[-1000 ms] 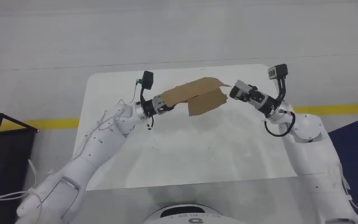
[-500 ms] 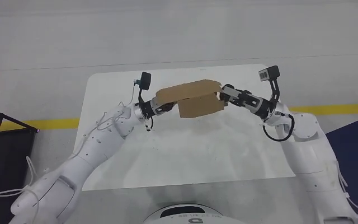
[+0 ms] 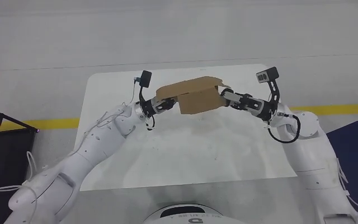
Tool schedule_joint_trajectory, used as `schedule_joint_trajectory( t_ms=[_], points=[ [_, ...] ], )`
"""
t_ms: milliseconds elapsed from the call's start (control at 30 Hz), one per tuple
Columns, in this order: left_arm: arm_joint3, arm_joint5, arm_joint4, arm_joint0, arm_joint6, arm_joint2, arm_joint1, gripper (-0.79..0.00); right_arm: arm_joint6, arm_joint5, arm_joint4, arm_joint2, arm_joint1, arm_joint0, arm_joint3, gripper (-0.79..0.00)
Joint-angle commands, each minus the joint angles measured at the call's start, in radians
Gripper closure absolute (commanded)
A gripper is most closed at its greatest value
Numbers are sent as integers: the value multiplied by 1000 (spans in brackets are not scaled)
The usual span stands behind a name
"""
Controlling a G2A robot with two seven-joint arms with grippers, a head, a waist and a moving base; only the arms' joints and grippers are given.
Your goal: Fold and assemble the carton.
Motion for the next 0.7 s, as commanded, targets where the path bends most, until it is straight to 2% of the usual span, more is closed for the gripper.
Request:
schedule_joint_trajectory(
  t_ms=[0,233,400,533,567,667],
  points=[
    [1,0,-8,-3,-6,6,0,0,9,3,-6,-2,1,2,-1,-332],
    [8,0,-47,-10,-24,20,-1,0,17,6,-14,-9,2,8,0,-305],
    [9,0,-64,-10,-36,22,0,0,24,5,-18,-17,2,10,4,-132],
    [10,0,-76,-9,-44,21,1,0,25,8,-23,-24,2,16,7,-58],
    [11,0,-78,-9,-47,21,1,0,24,9,-24,-25,2,18,8,-12],
    [17,0,-75,-11,-52,19,0,0,16,9,-23,-25,2,21,12,0]
  ],
)
